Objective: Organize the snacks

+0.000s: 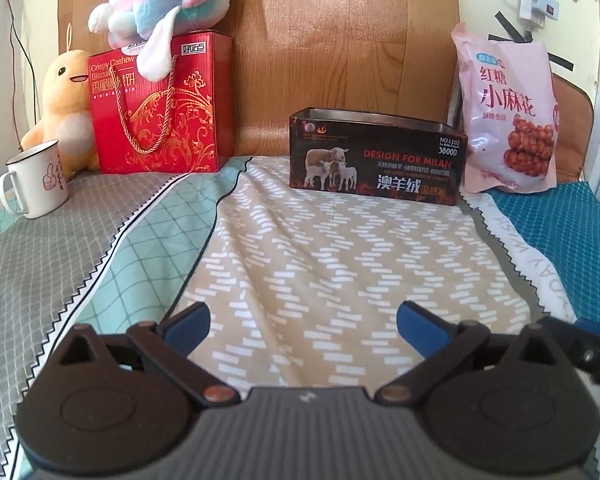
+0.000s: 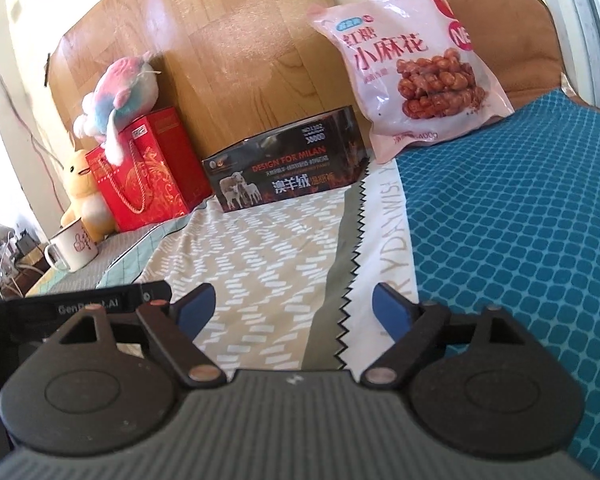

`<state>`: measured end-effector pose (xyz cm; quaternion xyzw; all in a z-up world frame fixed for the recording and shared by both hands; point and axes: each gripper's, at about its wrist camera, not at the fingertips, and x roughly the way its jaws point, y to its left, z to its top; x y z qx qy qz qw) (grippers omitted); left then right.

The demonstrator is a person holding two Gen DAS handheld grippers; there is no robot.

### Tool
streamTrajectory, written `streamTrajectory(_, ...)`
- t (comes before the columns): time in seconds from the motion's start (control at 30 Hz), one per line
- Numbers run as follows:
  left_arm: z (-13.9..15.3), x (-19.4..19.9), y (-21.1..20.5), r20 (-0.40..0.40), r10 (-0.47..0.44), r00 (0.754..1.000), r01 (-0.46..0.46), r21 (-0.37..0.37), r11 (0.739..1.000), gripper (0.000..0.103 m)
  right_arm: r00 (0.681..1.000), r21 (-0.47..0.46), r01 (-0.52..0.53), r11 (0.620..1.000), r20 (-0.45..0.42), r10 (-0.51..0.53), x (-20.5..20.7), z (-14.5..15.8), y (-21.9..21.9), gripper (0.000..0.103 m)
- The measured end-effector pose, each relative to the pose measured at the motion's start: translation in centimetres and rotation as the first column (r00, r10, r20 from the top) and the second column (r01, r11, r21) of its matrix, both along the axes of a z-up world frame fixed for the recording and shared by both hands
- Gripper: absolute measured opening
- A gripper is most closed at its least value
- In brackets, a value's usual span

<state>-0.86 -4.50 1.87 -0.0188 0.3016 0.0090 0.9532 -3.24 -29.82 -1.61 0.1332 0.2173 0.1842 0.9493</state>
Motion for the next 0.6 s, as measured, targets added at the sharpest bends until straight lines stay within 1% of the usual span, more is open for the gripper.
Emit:
streamTrajectory(0.07,0.1,0.1,-0.2,0.004,0.004,1.0,-0.004,0.001,1.0,0.103,0.999,0.037,0.031,0.999,-0.008,-0.031,0.1,0.0,-0.6,0.091)
streamTrajectory(0.2,0.3,0.9,-1.1,0.022,0.0,1.0,0.0,0.015,1.0,0.103,0.995,0.117,0.103,0.988,-0.027,-0.1,0.2,-0.2,-2.1,0.092)
streamTrajectory(0.3,-0.1,1.9,-2.3,-0.002,-0.019,1.0,0.019,0.047,0.999,0.103,0.988,0.154,0.154,0.976,-0.024,-0.152,0.0,-0.3,-2.7,0.095)
streamTrajectory(0.43,-0.6,2.4,-3.5,-0.023,-0.035,0.999,0.037,0.08,0.996,0.103,0.986,0.181,0.168,0.969,-0.034,-0.165,0.3,-0.4,-3.3,0.095)
streamTrajectory(0.6,-0.9,2.7,-4.0,-0.042,-0.046,0.998,0.05,0.097,0.994,0.103,0.985,0.201,0.174,0.964,-0.038,-0.17,0.4,-0.4,-3.7,0.095)
